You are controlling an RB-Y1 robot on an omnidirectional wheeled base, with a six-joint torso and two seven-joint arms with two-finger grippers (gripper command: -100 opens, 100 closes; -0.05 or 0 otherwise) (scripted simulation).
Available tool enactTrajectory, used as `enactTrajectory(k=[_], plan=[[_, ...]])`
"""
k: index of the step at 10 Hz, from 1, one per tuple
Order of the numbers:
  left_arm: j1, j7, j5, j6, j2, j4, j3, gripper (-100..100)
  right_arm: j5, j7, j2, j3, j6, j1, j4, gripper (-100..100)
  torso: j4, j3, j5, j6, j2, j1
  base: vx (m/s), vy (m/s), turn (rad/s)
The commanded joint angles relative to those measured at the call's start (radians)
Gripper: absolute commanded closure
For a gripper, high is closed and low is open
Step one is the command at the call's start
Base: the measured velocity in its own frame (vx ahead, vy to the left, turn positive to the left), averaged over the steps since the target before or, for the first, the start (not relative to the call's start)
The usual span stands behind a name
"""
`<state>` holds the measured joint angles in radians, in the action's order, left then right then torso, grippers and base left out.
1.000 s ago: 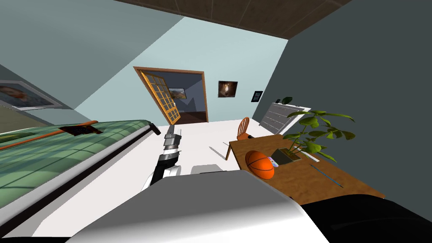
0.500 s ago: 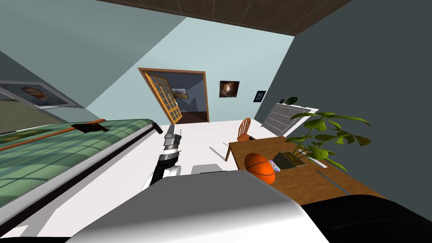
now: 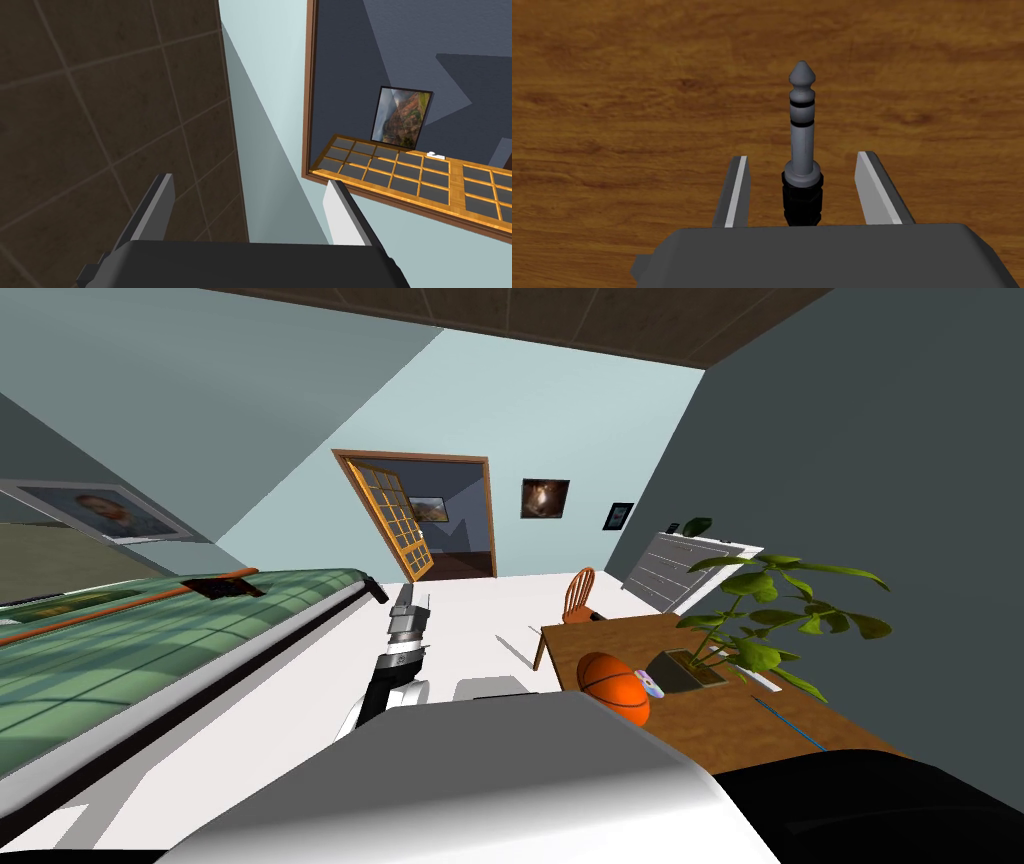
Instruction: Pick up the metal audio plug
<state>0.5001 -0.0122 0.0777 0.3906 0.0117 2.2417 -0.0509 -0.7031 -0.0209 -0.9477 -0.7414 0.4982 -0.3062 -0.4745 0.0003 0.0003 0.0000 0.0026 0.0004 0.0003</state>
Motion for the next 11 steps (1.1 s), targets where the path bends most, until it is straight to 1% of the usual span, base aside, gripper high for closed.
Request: enactTrajectory(k=[1,4,5,6,8,9,10,11], plan=[[0.000,0.000,0.000,0.000,0.000,0.000,0.000,0,0.000,0.000,0.000,0.000,0.000,0.000,0.000,100,0.000,0.000,0.000,0.000,0.000,0.000,0.000,0.000,0.000],[0.000,0.000,0.000,0.000,0.000,0.000,0.000,0,0.000,0.000,-0.001,0.000,0.000,0.000,0.000,100,0.000,0.000,0.000,0.000,0.000,0.001,0.000,0.000,0.000],[0.000,0.000,0.000,0.000,0.000,0.000,0.000,0,0.000,0.000,-0.001,0.000,0.000,0.000,0.000,0,0.000,0.000,0.000,0.000,0.000,0.001,0.000,0.000,0.000],[0.000,0.000,0.000,0.000,0.000,0.000,0.000,0,-0.002,0.014,-0.032,-0.004,0.017,0.000,-0.015,100,0.000,0.000,0.000,0.000,0.000,0.001,0.010,0.037,-0.056],[0.000,0.000,0.000,0.000,0.000,0.000,0.000,0,-0.002,0.014,-0.032,-0.004,0.017,0.000,-0.015,100,0.000,-0.001,0.000,0.000,-0.001,0.004,0.009,0.039,-0.023],[0.000,0.000,0.000,0.000,0.000,0.000,0.000,0,-0.003,0.021,-0.055,-0.005,0.032,-0.001,-0.023,100,0.000,0.000,0.000,0.000,-0.001,0.003,-0.001,0.033,-0.029],[0.000,0.000,0.000,0.000,0.000,0.000,0.000,0,-0.003,0.022,-0.049,-0.007,0.021,-0.005,-0.032,100,0.000,0.000,0.001,0.000,0.000,0.003,-0.001,0.016,-0.010],[0.000,0.000,0.000,0.000,0.000,0.000,0.000,0,-0.004,0.027,-0.053,-0.008,0.020,-0.007,-0.037,0,0.000,0.000,0.000,0.000,0.000,0.002,0.000,0.000,0.000]])
